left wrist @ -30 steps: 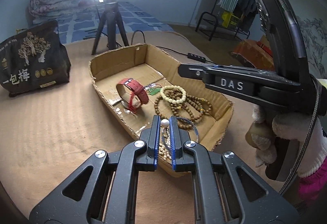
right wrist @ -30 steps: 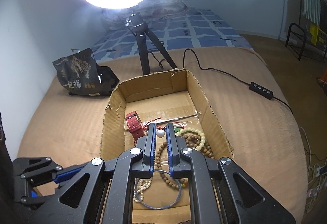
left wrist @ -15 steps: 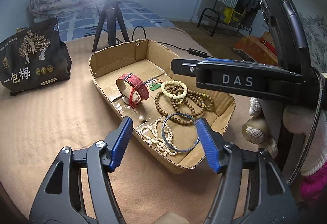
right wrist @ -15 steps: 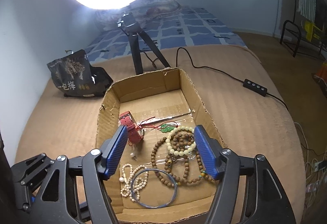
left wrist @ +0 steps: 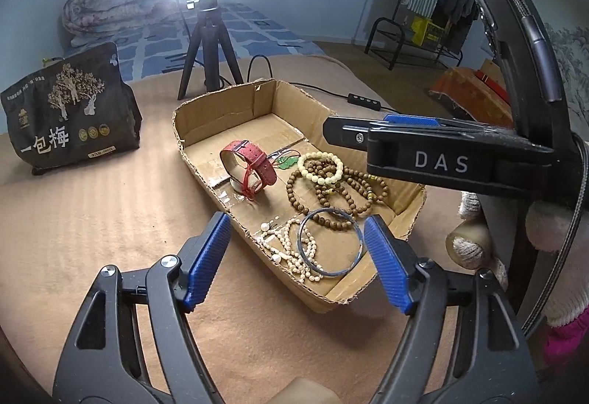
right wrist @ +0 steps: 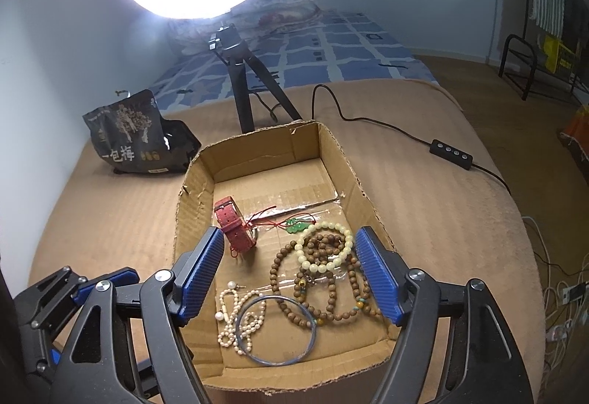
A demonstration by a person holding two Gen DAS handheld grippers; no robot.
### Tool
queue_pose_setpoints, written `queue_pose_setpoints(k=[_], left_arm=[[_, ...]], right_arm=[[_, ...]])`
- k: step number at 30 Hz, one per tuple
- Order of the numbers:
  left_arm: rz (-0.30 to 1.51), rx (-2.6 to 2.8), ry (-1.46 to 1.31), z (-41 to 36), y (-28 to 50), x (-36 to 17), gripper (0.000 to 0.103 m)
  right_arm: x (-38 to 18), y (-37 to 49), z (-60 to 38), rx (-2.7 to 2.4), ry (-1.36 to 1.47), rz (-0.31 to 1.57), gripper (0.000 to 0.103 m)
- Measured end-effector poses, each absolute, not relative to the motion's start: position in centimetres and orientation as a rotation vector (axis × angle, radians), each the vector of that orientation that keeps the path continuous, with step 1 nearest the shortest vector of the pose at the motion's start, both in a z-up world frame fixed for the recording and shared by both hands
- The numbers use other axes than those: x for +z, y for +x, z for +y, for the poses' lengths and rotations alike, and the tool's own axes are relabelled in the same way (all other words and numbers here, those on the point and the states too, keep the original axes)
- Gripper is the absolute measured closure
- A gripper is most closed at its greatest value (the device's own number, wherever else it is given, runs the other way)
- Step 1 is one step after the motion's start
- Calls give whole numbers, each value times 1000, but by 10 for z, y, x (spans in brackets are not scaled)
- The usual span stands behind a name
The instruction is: Organize jewelry
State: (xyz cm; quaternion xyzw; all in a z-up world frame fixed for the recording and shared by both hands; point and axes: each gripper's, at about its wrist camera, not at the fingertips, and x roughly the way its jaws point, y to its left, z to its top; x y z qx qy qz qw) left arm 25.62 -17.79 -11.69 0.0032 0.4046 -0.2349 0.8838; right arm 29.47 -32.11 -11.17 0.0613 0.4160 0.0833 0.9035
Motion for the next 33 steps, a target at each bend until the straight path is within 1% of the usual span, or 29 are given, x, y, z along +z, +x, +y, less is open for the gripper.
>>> queue_pose_setpoints(k=[11, 27, 29, 31, 33], left_arm=[[793, -470, 37, -174, 230, -90, 26], [737, -412, -39, -132, 172, -48, 25], [724, -403, -37, -129, 163, -41, 23], [701, -391, -32, -125, 154, -32, 18], [676, -372, -23, -123, 148, -25, 18]], right_arm=[[-87, 272, -321, 169, 114, 817, 29], [-43, 206, -310, 151, 81, 727, 29], [-38, 195, -309, 140, 81, 715, 28], [-33, 187, -308, 129, 83, 702, 24], [-27, 175, -307, 103, 74, 679, 23]])
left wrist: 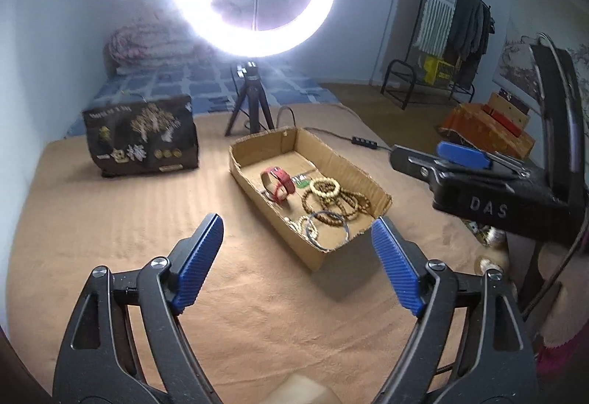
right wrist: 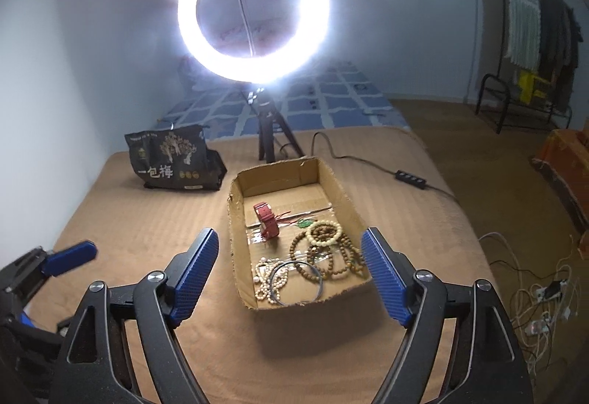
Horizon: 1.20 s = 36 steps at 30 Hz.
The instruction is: Organize jewelry
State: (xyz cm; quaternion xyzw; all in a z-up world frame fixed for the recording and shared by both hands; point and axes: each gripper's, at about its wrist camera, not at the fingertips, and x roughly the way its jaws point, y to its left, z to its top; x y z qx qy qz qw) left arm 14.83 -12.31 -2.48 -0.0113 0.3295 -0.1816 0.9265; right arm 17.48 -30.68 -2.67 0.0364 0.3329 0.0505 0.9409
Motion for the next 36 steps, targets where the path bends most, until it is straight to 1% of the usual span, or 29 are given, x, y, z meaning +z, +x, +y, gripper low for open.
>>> queue_pose_setpoints(k=[3, 6, 13, 14, 15, 16, 23, 36], left_arm=[[655, -360, -17, -119, 142, -15, 16], [641, -349, -21, -116, 137, -9, 8], [604, -317, 34, -119, 125, -1, 7], [602, -310, 41, -119, 123, 0, 6], [601, -306, 45, -120, 122, 0, 1], [598, -305, 46, -120, 121, 1, 0], [592, -273, 44, -122, 120, 2, 0], [649, -234, 48, -121, 130, -8, 0]], right_arm=[[-17, 163, -303, 80, 50, 650, 23], [-7, 153, -301, 54, 30, 615, 23], [10, 138, -293, 26, -15, 546, 21], [11, 136, -292, 25, -24, 538, 21], [11, 134, -291, 23, -31, 533, 20], [10, 133, -289, 22, -41, 530, 20], [7, 131, -289, 5, -64, 532, 20], [3, 134, -298, -21, -46, 543, 20]])
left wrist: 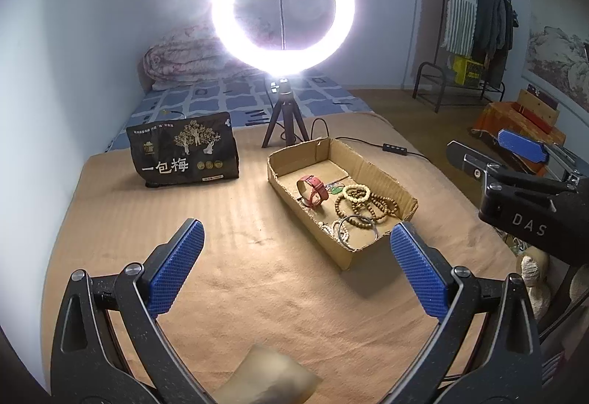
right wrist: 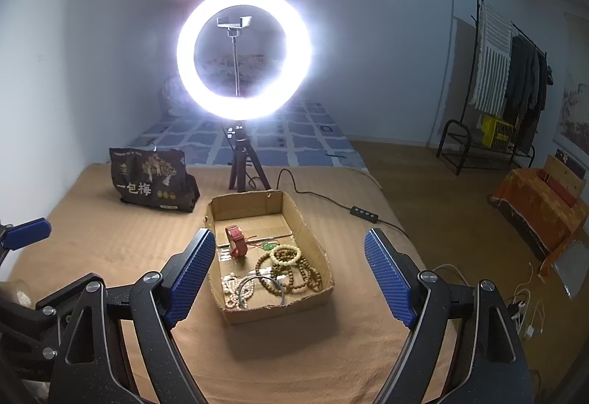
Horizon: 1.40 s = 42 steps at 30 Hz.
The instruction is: Organize jewelry
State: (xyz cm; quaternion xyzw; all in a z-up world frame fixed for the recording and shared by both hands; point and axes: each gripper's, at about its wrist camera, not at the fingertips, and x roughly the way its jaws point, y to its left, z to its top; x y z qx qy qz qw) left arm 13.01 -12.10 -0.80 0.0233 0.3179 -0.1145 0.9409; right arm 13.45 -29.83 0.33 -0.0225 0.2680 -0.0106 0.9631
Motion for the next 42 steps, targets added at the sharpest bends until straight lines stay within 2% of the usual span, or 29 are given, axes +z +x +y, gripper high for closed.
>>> queue_pose_setpoints(k=[42], left_arm=[[659, -220, 45, -117, 131, -6, 0]], right_arm=[[-1, 135, -296, -20, -64, 558, 20]])
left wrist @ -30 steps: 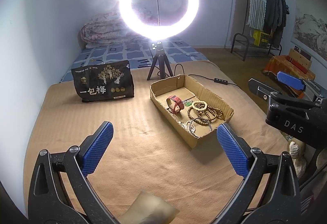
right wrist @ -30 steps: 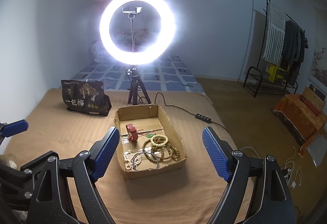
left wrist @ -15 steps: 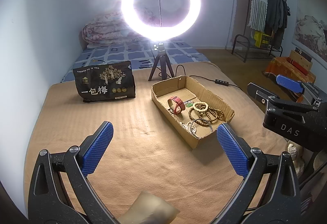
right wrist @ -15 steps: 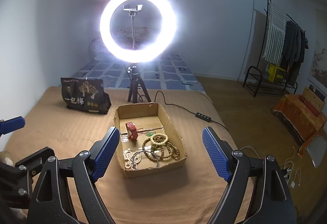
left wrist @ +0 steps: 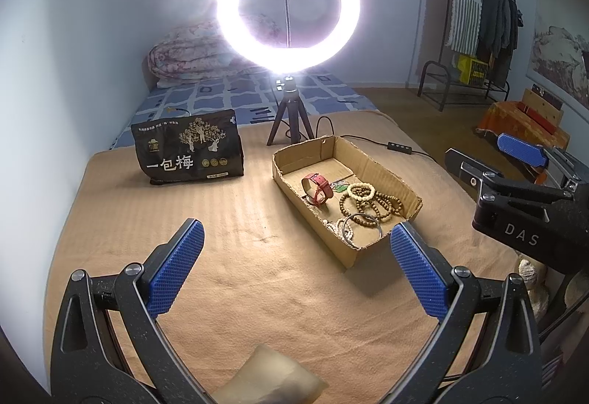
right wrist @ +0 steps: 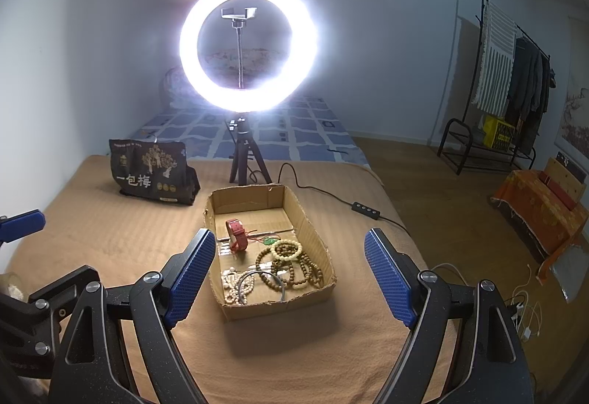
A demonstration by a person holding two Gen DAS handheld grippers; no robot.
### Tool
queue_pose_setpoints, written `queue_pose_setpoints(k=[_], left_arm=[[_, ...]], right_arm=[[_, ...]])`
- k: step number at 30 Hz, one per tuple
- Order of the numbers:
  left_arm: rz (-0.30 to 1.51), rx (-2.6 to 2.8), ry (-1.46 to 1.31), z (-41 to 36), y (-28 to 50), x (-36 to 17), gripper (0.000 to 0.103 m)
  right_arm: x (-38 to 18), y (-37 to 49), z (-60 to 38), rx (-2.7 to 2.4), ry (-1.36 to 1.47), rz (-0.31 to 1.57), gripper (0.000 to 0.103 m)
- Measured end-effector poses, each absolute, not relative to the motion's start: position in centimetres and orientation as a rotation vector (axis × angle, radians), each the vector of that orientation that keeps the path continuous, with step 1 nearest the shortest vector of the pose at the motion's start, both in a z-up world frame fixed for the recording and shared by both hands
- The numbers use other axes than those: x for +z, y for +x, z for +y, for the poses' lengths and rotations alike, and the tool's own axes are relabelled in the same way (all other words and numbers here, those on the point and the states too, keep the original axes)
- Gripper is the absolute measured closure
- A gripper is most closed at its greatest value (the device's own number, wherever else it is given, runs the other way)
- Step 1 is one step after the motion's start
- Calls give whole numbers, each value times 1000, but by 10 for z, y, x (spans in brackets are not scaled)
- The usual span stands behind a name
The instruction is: Organize jewelry
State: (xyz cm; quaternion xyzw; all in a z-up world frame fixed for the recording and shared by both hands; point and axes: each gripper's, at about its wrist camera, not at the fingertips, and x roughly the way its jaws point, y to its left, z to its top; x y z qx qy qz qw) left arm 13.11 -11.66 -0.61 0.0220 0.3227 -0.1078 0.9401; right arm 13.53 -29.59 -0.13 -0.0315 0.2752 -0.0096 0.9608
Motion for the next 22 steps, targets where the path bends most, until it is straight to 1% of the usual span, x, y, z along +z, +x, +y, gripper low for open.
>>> queue_pose_setpoints(k=[22], left_arm=[[638, -203, 46, -114, 131, -4, 0]], right_arm=[[-4, 133, -298, -9, -83, 561, 20]])
